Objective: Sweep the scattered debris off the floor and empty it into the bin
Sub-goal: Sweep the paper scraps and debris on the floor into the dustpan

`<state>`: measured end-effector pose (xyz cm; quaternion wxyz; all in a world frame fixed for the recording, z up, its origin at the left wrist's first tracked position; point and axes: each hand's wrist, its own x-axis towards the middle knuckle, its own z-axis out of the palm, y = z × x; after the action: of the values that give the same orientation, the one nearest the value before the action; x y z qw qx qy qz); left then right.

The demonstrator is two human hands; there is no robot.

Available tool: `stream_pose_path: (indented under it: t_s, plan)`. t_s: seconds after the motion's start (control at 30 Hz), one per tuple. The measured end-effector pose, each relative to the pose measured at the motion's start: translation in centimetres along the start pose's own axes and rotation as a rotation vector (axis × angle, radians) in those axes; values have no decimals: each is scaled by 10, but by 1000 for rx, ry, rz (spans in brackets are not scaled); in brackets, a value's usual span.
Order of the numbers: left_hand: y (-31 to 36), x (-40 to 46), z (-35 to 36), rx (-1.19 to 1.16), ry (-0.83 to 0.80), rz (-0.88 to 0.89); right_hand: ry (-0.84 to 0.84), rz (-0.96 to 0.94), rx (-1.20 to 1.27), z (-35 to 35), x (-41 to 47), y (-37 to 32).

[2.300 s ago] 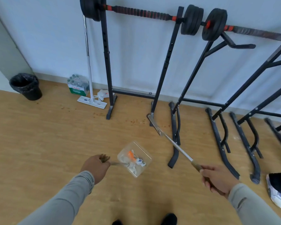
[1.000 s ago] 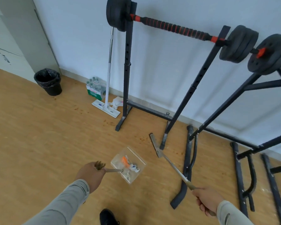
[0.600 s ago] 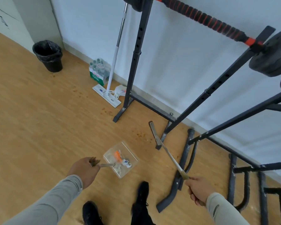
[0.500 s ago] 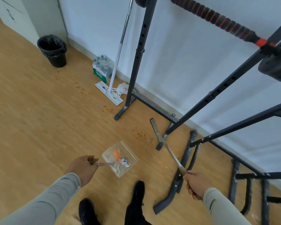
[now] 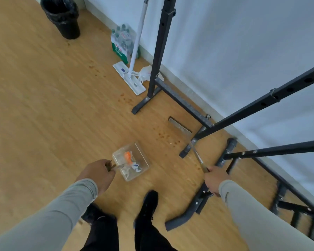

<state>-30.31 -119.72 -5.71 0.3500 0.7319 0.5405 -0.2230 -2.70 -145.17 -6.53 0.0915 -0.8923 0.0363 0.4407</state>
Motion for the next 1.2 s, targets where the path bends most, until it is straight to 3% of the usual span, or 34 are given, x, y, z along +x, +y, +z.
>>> stream_pose_path:
  t_s: [0.1, 0.2, 0.27, 0.57, 0.83, 1.0, 1.2]
  plan:
    - [14, 22, -4, 40, 6, 6, -44, -33, -20, 30, -2, 7]
    - [30, 37, -9, 85, 25, 19, -278, 142, 140, 47, -24, 15]
    - [41, 43, -8, 80, 34, 11, -340, 128, 186, 35, -34, 25]
    - [33, 35, -8, 69, 55, -11, -378, 85, 160, -84, -77, 44]
    - [36, 38, -5, 39, 55, 0, -197, -47, -56, -10, -45, 26]
    - [34, 41, -4, 22, 60, -4, -371, -115, -96, 33, -66, 19]
    - [32, 38, -5, 29, 62, -4, -526, 10, 167, -41, -94, 19]
